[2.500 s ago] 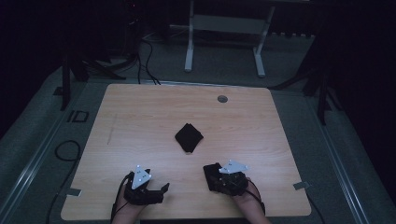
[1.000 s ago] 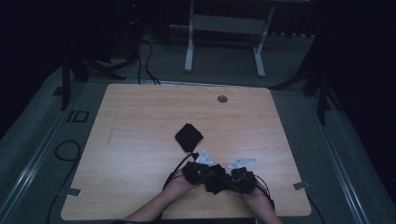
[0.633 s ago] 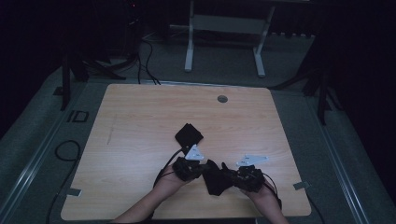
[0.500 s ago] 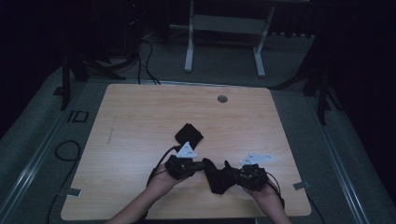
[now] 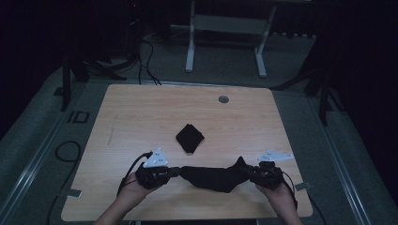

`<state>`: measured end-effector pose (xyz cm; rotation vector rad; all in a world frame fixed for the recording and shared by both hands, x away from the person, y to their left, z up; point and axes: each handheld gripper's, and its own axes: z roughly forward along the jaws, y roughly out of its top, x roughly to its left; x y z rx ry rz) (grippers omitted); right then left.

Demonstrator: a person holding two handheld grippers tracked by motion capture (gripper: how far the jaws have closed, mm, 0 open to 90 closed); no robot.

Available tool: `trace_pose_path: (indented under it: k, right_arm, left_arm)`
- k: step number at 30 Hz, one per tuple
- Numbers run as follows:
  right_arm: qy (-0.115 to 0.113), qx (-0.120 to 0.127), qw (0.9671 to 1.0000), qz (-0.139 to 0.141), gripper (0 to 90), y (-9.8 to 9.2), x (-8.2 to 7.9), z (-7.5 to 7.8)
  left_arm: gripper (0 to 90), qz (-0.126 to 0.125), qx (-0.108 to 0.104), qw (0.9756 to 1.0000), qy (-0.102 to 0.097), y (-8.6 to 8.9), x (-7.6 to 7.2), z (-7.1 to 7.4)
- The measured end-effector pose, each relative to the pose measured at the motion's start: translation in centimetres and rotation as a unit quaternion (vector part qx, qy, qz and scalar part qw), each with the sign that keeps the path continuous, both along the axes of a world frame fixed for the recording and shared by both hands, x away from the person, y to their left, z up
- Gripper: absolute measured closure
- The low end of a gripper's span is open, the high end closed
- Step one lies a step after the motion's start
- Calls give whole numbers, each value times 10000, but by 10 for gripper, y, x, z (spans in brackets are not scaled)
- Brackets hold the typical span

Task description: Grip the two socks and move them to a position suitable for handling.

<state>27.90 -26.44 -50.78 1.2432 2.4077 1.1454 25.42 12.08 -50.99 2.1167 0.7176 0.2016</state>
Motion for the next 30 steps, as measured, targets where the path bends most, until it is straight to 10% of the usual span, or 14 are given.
trace_pose_path:
  k: [11,20,23,27,30]
  right_arm:
    - [501,-221,9985,44,687,-4,2,-29]
    - [271,-473,9985,-33,622,-2,2,-22]
    - [145,-564,9983,-25,620,-1,3,-18]
    - [-69,-652,9977,148,832,8,5,-10]
    - [-142,-679,9969,358,896,18,12,-10]
  left_arm:
    - [844,237,200,9975,636,16,3,-42]
    - [585,1032,352,9932,398,37,10,-40]
    - [635,1039,142,9939,332,36,7,-33]
    - [767,693,-37,9971,314,19,0,-28]
    - [860,538,-64,9968,579,8,3,-33]
